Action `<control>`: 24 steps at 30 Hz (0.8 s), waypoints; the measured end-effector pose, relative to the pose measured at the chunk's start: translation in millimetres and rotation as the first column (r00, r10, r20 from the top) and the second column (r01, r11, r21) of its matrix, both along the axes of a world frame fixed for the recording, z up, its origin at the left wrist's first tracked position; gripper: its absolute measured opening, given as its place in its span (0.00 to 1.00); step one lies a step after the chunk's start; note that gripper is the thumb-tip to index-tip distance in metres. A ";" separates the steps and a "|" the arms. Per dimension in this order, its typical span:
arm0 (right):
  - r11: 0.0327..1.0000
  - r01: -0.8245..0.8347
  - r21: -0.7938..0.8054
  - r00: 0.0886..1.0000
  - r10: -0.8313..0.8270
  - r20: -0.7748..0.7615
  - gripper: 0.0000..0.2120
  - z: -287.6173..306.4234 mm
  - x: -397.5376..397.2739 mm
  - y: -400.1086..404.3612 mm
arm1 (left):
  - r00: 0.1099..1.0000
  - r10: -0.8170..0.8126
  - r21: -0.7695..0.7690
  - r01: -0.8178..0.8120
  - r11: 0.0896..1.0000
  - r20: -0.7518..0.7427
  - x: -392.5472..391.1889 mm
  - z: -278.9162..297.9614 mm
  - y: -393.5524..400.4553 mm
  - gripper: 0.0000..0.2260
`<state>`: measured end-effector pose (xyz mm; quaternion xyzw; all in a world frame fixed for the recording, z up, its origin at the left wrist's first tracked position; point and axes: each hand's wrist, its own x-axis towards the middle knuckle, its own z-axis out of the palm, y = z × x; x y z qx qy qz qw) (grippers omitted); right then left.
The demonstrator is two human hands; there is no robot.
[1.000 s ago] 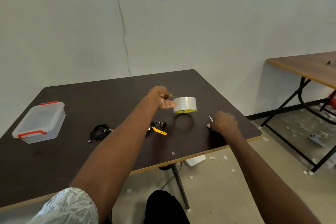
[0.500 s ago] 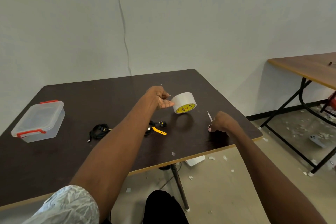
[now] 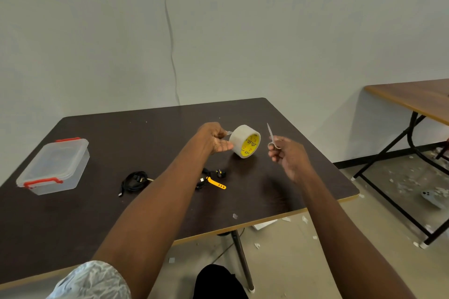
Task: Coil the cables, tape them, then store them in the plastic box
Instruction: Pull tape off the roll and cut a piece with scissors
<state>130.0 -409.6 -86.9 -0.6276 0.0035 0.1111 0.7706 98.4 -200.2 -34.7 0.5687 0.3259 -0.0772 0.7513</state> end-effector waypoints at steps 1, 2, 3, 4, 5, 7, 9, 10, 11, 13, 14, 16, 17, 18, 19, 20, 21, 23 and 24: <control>0.988 -0.045 0.148 0.998 0.051 -0.040 0.09 2.8 -0.7 3.6 | 1.000 -0.001 0.002 0.001 1.000 0.002 0.7 -0.8 1.2 0.08; 0.957 -0.081 0.279 0.991 0.107 -0.081 0.11 6.2 -1.6 6.1 | 1.000 0.000 0.004 0.000 1.000 0.004 0.7 -1.0 2.2 0.08; 0.916 -0.109 0.386 0.979 0.165 -0.116 0.13 9.1 -2.4 8.8 | 1.000 0.002 0.006 -0.002 1.000 0.006 0.2 -1.5 3.9 0.08; 0.870 -0.125 0.477 0.967 0.215 -0.139 0.15 11.3 -2.7 10.6 | 1.000 0.001 0.008 -0.001 1.000 0.011 -0.3 -1.4 4.8 0.09; 0.825 -0.134 0.550 0.955 0.256 -0.152 0.17 12.1 -3.6 12.8 | 1.000 0.000 0.007 0.000 1.000 0.014 -1.5 -2.0 6.5 0.09; 0.768 -0.131 0.627 0.943 0.291 -0.159 0.20 12.5 -5.4 16.7 | 1.000 -0.003 0.004 0.003 1.000 0.013 -2.8 -3.2 7.9 0.09; 0.770 -0.130 0.625 0.944 0.289 -0.160 0.17 11.4 -6.9 20.2 | 1.000 0.001 0.011 -0.002 1.000 0.010 -3.6 -6.3 10.1 0.08; 0.778 -0.133 0.614 0.944 0.288 -0.160 0.16 10.9 -7.8 22.0 | 1.000 0.007 0.012 -0.007 1.000 0.010 -4.2 -7.5 11.3 0.08; 0.785 -0.141 0.603 0.942 0.293 -0.161 0.15 10.4 -9.0 23.9 | 1.000 0.012 0.013 -0.012 1.000 0.011 -4.9 -8.7 12.3 0.07; 0.789 -0.164 0.592 0.936 0.314 -0.159 0.14 8.2 -10.9 28.6 | 1.000 0.011 0.016 -0.012 1.000 0.024 -6.3 -10.2 12.6 0.07; 0.789 -0.176 0.588 0.934 0.323 -0.154 0.13 7.0 -12.1 31.0 | 0.999 0.005 0.018 -0.006 1.000 0.035 -7.5 -10.7 12.3 0.08; 0.797 -0.195 0.572 0.934 0.328 -0.138 0.11 5.5 -14.7 35.5 | 0.998 -0.010 0.030 0.008 1.000 0.065 -10.0 -11.3 11.3 0.08; 0.804 -0.200 0.560 0.936 0.326 -0.133 0.10 5.0 -15.7 37.4 | 0.996 -0.019 0.042 0.016 0.999 0.084 -11.2 -11.8 10.7 0.09; 0.812 -0.206 0.547 0.937 0.325 -0.130 0.08 4.4 -16.7 39.6 | 0.994 -0.027 0.058 0.021 0.998 0.105 -12.4 -12.5 10.4 0.09; 0.823 -0.214 0.526 0.937 0.325 -0.127 0.07 3.4 -17.9 41.3 | 0.991 -0.029 0.074 0.020 0.997 0.128 -13.0 -13.7 10.1 0.09; 0.840 -0.224 0.495 0.939 0.322 -0.122 0.06 2.2 -19.1 42.9 | 0.988 -0.024 0.086 0.011 0.996 0.152 -13.0 -15.4 9.7 0.08; 0.859 -0.235 0.454 0.941 0.318 -0.115 0.05 1.0 -20.2 44.8 | 0.984 -0.018 0.090 0.002 0.996 0.176 -13.0 -17.2 9.7 0.09; 0.904 -0.273 0.329 0.946 0.314 -0.080 0.04 0.7 -22.4 48.2 | 0.979 -0.007 0.090 -0.011 0.996 0.202 -12.8 -19.5 9.4 0.10; 0.921 -0.296 0.252 0.947 0.318 -0.051 0.05 1.8 -23.2 49.5 | 0.979 -0.006 0.089 -0.013 0.996 0.206 -12.7 -19.8 8.9 0.10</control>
